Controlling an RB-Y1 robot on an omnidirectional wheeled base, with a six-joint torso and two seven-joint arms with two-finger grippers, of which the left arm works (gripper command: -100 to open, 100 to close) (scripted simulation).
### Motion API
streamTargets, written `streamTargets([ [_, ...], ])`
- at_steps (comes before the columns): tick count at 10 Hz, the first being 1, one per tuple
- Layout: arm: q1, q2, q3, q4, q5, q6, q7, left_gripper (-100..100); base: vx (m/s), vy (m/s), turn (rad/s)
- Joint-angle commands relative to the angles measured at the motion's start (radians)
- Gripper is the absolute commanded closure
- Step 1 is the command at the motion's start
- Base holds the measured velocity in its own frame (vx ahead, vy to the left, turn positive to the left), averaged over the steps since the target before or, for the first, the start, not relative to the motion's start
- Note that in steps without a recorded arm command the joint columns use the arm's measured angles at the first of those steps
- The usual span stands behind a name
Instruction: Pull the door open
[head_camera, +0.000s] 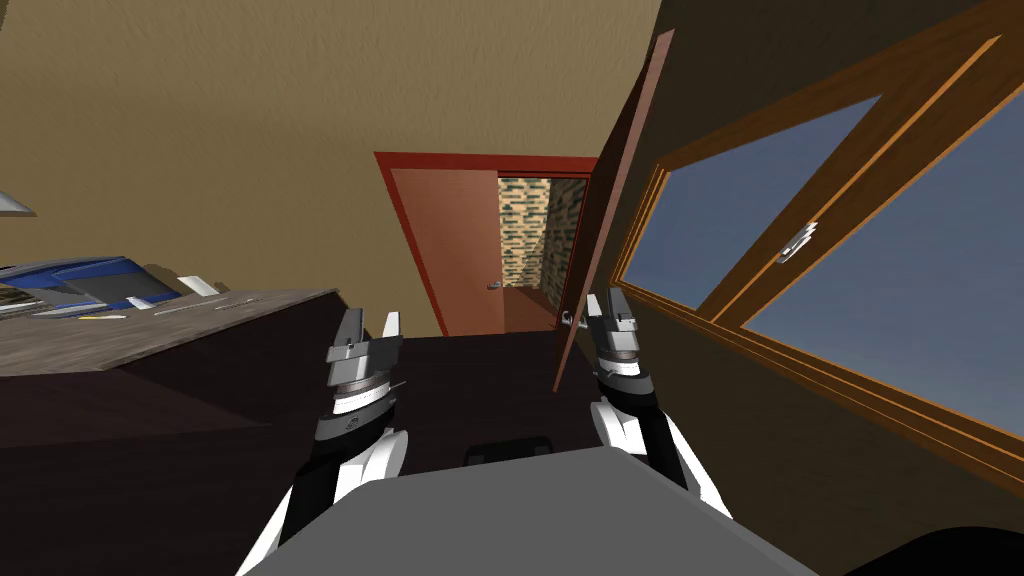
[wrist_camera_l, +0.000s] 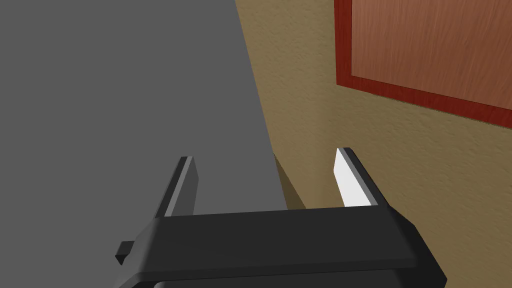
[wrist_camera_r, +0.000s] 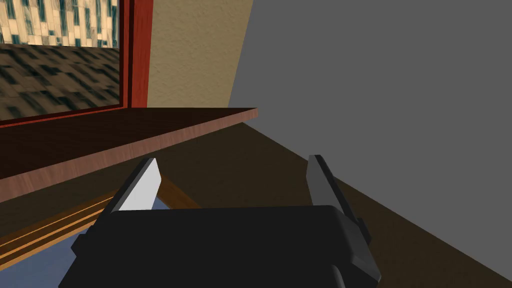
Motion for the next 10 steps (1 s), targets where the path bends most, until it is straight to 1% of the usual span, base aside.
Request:
streamTargets([
  [1, -0.011, 0.008, 0.001, 0.028, 0.001, -0.002, -0.002, -100, 0.076, 0.005, -0.025],
  [3, -0.024, 0.016, 0.001, 0.059, 0.003, -0.005, -0.003, -100, 0.134, -0.001, -0.003],
  [5, -0.044, 0.028, 0.002, 0.110, 0.005, -0.010, -0.006, -100, 0.165, -0.007, -0.015],
  [6, -0.051, 0.031, 0.003, 0.126, 0.006, -0.012, -0.007, -100, 0.155, -0.018, -0.006],
  [7, -0.064, 0.037, 0.004, 0.158, 0.007, -0.016, -0.009, -100, 0.144, -0.016, -0.016],
  [8, -0.071, 0.041, 0.004, 0.175, 0.008, -0.018, -0.010, -100, 0.113, -0.010, -0.013],
  [9, -0.087, 0.047, 0.005, 0.213, 0.010, -0.022, -0.013, -100, 0.149, -0.026, -0.016],
  [10, -0.095, 0.050, 0.006, 0.233, 0.011, -0.024, -0.014, -100, 0.146, -0.026, -0.009],
])
